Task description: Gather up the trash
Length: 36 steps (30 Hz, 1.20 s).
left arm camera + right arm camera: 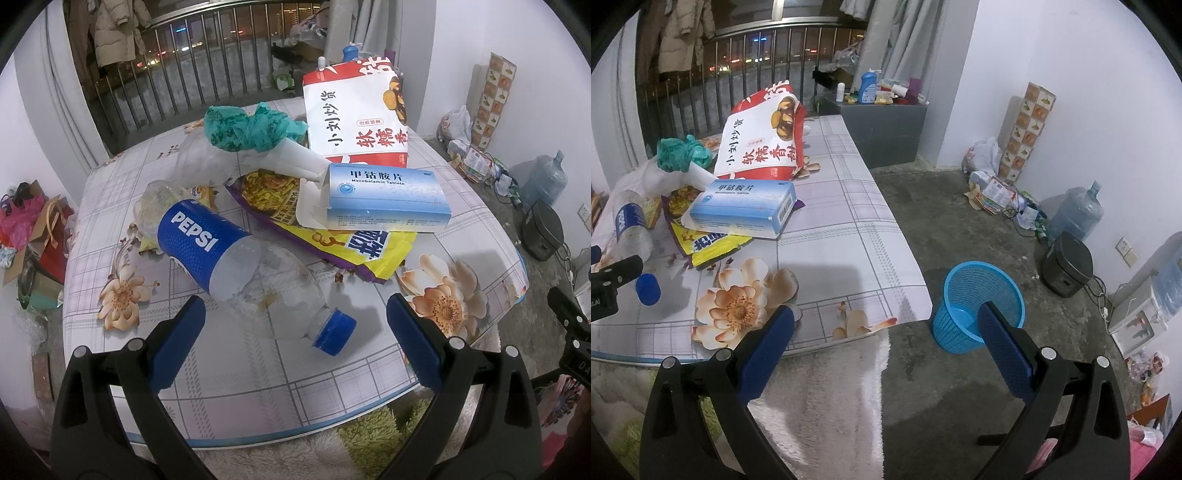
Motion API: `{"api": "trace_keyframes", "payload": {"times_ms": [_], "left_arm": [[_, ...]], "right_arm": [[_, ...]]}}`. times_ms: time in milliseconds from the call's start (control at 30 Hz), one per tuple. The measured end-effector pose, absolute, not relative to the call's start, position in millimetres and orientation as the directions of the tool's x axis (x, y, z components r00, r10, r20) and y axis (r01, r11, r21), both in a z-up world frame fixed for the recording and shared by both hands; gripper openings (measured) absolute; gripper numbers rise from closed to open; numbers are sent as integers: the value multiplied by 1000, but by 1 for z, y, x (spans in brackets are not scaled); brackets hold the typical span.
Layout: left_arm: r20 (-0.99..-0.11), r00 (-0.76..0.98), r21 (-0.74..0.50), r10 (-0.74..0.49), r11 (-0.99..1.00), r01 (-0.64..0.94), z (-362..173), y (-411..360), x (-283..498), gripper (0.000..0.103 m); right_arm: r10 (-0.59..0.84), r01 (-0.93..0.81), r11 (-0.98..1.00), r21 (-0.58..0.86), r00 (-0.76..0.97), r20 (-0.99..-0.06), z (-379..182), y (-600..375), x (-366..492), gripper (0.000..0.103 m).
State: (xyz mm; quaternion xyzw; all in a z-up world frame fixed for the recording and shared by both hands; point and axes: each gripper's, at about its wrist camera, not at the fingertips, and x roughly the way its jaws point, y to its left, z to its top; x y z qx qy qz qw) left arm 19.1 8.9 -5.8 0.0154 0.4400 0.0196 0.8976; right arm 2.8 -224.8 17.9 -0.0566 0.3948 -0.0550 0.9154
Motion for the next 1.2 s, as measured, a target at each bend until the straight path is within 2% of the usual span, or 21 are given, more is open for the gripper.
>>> {"api": "trace_keyframes", "payload": {"times_ms": [1200], "left_arm": [[-792, 609, 50, 53, 998, -22, -5, 10, 19, 94]], "right_arm": [[-140, 56, 989, -139, 680, -720, 17, -225, 3, 97]]}}
